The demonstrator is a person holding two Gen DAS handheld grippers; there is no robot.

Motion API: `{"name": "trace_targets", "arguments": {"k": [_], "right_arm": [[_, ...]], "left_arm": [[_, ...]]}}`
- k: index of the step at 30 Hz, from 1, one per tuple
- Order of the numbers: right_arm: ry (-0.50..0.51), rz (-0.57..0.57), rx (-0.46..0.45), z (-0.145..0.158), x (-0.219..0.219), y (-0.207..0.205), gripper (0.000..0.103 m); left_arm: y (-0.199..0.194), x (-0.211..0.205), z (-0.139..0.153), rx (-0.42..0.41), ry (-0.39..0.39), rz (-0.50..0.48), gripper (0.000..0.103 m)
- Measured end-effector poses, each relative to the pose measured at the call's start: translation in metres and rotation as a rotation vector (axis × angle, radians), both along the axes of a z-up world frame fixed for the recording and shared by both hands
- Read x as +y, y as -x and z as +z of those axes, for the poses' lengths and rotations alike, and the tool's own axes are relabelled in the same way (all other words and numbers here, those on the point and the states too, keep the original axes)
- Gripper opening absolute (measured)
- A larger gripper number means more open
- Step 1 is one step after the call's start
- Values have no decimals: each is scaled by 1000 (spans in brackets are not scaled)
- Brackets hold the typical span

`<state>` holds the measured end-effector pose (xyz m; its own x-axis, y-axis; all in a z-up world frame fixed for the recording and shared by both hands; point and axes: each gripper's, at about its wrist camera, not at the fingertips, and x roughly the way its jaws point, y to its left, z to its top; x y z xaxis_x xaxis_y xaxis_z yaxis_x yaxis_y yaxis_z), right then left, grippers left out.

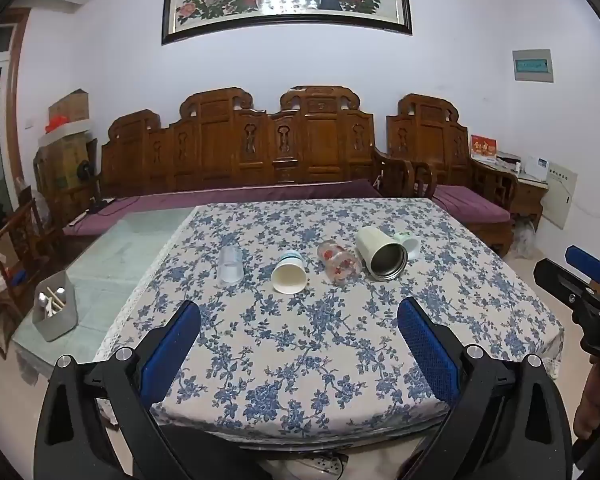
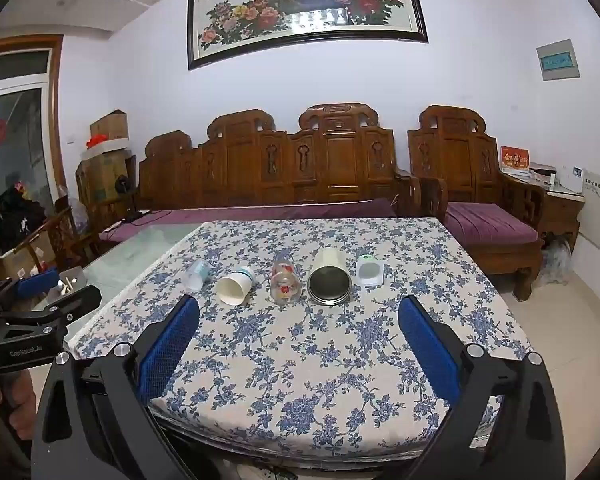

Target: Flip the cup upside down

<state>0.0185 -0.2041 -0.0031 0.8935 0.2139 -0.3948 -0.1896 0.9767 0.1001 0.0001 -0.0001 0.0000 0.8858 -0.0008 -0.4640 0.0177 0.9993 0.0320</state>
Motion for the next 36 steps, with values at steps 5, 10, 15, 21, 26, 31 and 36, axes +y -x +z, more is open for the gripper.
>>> {"name": "trace_targets", "arguments": {"k": [5, 10, 15, 21, 26, 31, 36], "right_arm": [[-1, -1, -3, 0, 0, -1, 100], [0, 1, -6, 0, 1, 1, 100], [0, 0, -6, -1, 0, 1, 100], [-1, 1, -7, 0, -1, 1, 100], [-2, 1, -8, -1, 1, 2, 100], [-4, 1, -8, -1, 0, 2, 100], [-5, 1, -9, -1, 0, 2, 100]], "left_arm": [[-1, -2, 0, 2, 0, -2, 95], [1, -1, 5, -3, 7, -2, 95], [-1, -3, 11, -6, 9, -2, 95], [3, -1, 11, -15, 11, -8, 95], [3, -2, 11, -20, 11, -11, 95], [4, -2, 12, -24, 10, -12, 95], [5, -2, 12, -26, 12, -12, 95]]}}
